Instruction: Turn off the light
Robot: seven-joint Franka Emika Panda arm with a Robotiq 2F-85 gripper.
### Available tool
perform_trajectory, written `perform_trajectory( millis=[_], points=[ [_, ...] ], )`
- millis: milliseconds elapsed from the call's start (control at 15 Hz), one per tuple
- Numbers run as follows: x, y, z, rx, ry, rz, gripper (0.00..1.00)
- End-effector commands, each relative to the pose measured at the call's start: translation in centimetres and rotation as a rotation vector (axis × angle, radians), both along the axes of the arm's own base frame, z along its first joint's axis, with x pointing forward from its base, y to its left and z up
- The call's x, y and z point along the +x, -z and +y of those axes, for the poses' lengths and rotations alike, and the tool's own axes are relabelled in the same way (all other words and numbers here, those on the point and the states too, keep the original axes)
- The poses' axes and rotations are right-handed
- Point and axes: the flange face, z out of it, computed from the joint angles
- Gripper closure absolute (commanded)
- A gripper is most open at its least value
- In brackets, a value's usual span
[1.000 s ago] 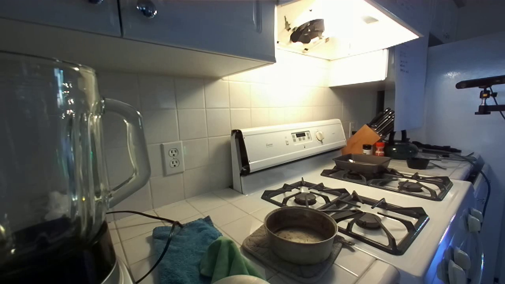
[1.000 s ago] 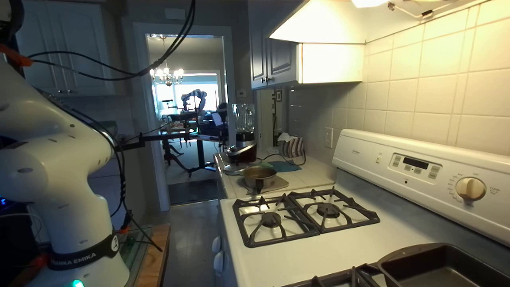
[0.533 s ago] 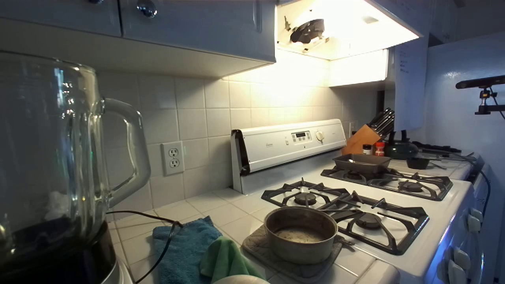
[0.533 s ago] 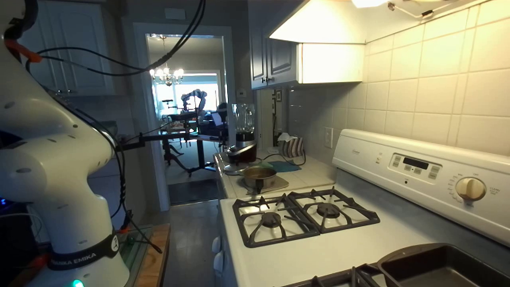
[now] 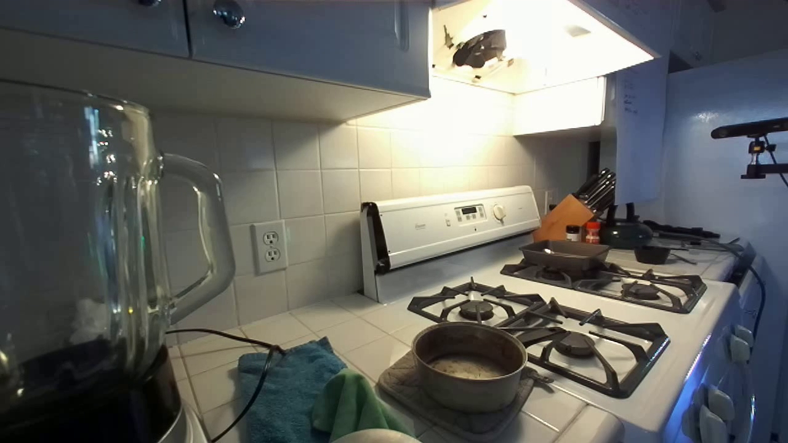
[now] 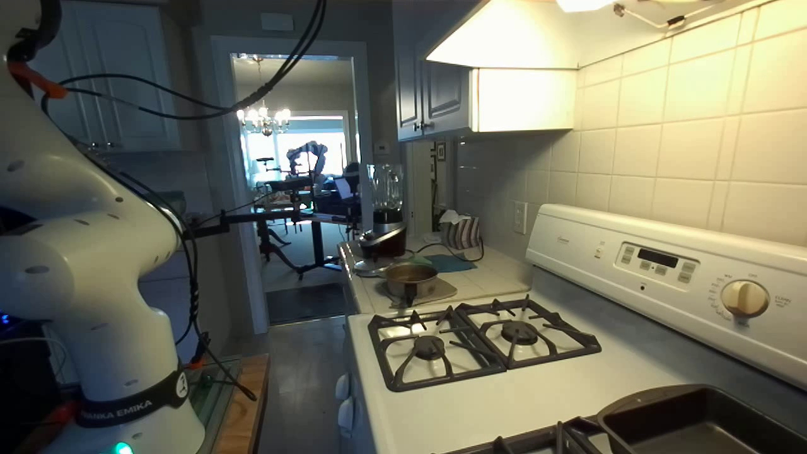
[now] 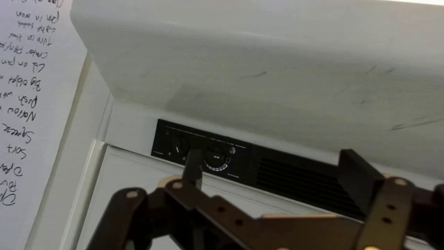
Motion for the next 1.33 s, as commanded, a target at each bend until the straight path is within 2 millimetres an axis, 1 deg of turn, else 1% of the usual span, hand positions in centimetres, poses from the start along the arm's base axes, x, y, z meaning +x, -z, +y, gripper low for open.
perform_trajectory(
  millis=[0,333,600,800,1267],
  points=[
    [0.8,-1.5,-0.2,-0.01,-0.011,-0.028,0.0],
    [2.1,-3.1,-1.1,-0.014,-0.008,-0.021,0.0],
    [4.2,-3.1,-3.3,0.005,0.013,0.037,0.0],
    [5.3,-3.6,-4.7,0.025,0.023,0.056,0.0],
    [7.0,-5.3,-7.1,0.094,-0.004,0.076,0.0]
  ],
)
